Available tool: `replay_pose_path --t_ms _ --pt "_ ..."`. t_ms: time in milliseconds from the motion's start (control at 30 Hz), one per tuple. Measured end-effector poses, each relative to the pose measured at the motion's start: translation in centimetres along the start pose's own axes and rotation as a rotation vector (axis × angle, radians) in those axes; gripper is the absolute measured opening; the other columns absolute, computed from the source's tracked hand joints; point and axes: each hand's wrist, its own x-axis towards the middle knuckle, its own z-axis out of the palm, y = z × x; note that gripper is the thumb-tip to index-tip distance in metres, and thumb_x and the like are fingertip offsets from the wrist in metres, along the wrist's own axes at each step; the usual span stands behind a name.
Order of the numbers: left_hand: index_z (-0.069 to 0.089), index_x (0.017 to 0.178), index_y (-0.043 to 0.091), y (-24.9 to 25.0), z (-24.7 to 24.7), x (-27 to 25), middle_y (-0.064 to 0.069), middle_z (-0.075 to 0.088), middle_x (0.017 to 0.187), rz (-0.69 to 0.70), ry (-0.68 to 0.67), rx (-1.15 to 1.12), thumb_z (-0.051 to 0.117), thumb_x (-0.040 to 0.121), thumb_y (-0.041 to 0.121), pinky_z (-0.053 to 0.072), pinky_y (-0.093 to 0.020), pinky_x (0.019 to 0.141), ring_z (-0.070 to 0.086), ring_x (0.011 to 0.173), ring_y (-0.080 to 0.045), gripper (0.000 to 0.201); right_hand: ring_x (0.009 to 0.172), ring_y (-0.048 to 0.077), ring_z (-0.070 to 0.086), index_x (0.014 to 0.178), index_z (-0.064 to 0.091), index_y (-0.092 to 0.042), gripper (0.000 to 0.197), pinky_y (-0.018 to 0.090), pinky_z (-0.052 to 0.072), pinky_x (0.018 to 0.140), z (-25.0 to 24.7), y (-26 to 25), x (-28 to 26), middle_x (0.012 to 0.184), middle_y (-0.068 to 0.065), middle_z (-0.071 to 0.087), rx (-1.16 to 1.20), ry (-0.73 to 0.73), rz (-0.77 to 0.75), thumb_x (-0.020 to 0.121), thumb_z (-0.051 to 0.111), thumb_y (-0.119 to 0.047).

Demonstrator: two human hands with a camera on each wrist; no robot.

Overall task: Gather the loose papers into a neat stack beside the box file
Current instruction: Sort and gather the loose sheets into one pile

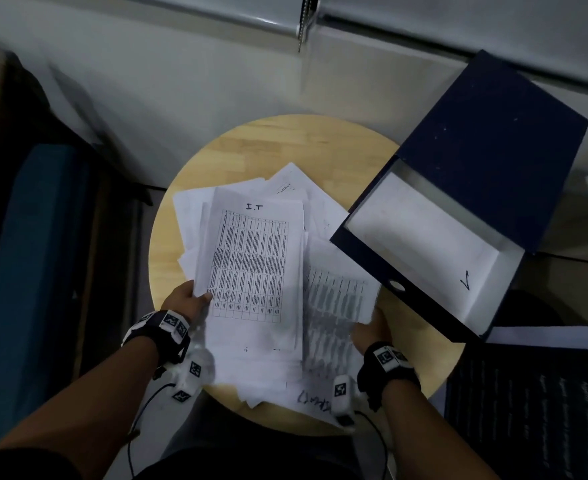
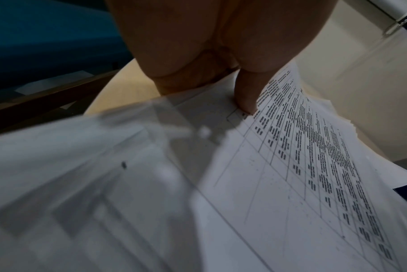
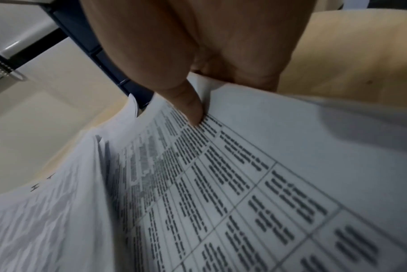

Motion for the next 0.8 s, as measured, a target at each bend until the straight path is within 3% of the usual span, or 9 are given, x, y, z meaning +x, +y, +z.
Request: replay_pose_path --t_ms 67,133,333,367,433,500,600,667,800 --pt "0.064 0.100 0.014 -0.4 -0.3 0.2 -0.011 0.067 0.078 -0.011 0.043 -0.053 0.059 0.088 0.022 0.047 -0.026 0.062 0.061 0.067 -0.026 0.015 0.113 0.030 0.062 0.134 0.053 -0.019 0.051 0.049 0.052 0.097 -0.9 1.3 1.6 0.132 0.006 0.061 0.039 0.036 -0.040 0.085 0.047 -0.009" --pt "0.064 0.107 0.012 -0.7 -0.6 0.2 -0.014 0.068 0.086 -0.020 0.094 -0.104 0.058 0.088 0.018 0.046 -0.030 0.071 0.061 0.077 -0.029 0.020 0.116 0.026 0.060 0.139 0.050 -0.024 0.057 0.045 0.052 0.096 -2.0 2.0 2.3 0.136 0.000 0.057 0.068 0.032 -0.036 0.084 0.051 -0.011" --pt "0.061 0.112 0.001 -1.3 -1.6 0.5 -0.015 0.061 0.089 0.007 0.131 -0.114 0.055 0.092 0.009 0.039 -0.031 0.071 0.053 0.081 -0.027 0.022 0.110 0.031 0.061 0.136 0.055 -0.013 0.055 0.038 0.050 0.089 -4.9 3.3 1.1 0.125 0.007 0.062 0.305 0.105 0.065 0.084 0.073 -0.005" --pt "0.061 0.112 0.002 -1.3 -1.6 0.7 -0.015 0.061 0.088 0.009 0.127 -0.108 0.055 0.092 0.009 0.039 -0.031 0.071 0.053 0.081 -0.028 0.022 0.106 0.032 0.062 0.135 0.055 -0.009 0.052 0.036 0.050 0.086 -5.2 3.6 1.1 0.124 0.009 0.061 0.340 0.141 0.084 0.085 0.072 -0.004" --pt "0.062 0.110 0.003 -1.4 -1.6 0.6 -0.017 0.062 0.087 0.011 0.139 -0.098 0.055 0.091 0.009 0.039 -0.031 0.071 0.053 0.080 -0.028 0.021 0.083 0.026 0.060 0.129 0.057 -0.003 0.040 0.025 0.051 0.065 -5.5 4.4 1.1 0.123 0.012 0.060 0.393 0.169 0.112 0.090 0.065 -0.003" --pt "0.063 0.106 0.004 -1.3 -1.6 0.4 -0.017 0.062 0.084 0.025 0.164 -0.084 0.054 0.090 0.009 0.039 -0.031 0.070 0.053 0.078 -0.028 0.019 0.072 0.021 0.056 0.126 0.059 0.001 0.035 0.024 0.045 0.052 -5.3 4.8 1.3 0.124 0.021 0.063 0.418 0.139 0.122 0.092 0.063 -0.007" --pt "0.059 0.094 0.015 -0.9 -2.0 -0.1 -0.012 0.060 0.077 0.068 0.166 -0.002 0.053 0.089 0.011 0.037 -0.029 0.067 0.052 0.072 -0.028 0.009 0.090 0.036 0.063 0.119 0.063 -0.001 0.039 0.043 0.056 0.073 -3.2 3.9 0.8 0.114 0.023 0.066 0.537 -0.003 0.091 0.083 0.070 -0.012" --pt "0.056 0.090 0.019 -0.5 -2.1 -0.4 -0.010 0.060 0.074 0.093 0.159 0.051 0.053 0.088 0.014 0.037 -0.028 0.066 0.053 0.071 -0.029 0.006 0.101 0.045 0.063 0.107 0.068 -0.006 0.023 0.055 0.055 0.088 -1.2 2.1 0.2 0.110 0.023 0.068 0.533 -0.105 0.062 0.084 0.068 -0.010" --pt "0.062 0.098 0.015 -0.2 -1.8 -0.6 -0.010 0.064 0.081 0.097 0.128 0.098 0.055 0.087 0.018 0.039 -0.029 0.069 0.059 0.080 -0.033 0.013 0.102 0.039 0.069 0.116 0.070 -0.022 0.045 0.060 0.055 0.085 2.6 -1.8 -0.9 0.113 0.013 0.073 0.515 -0.345 -0.005 0.075 0.080 -0.008"
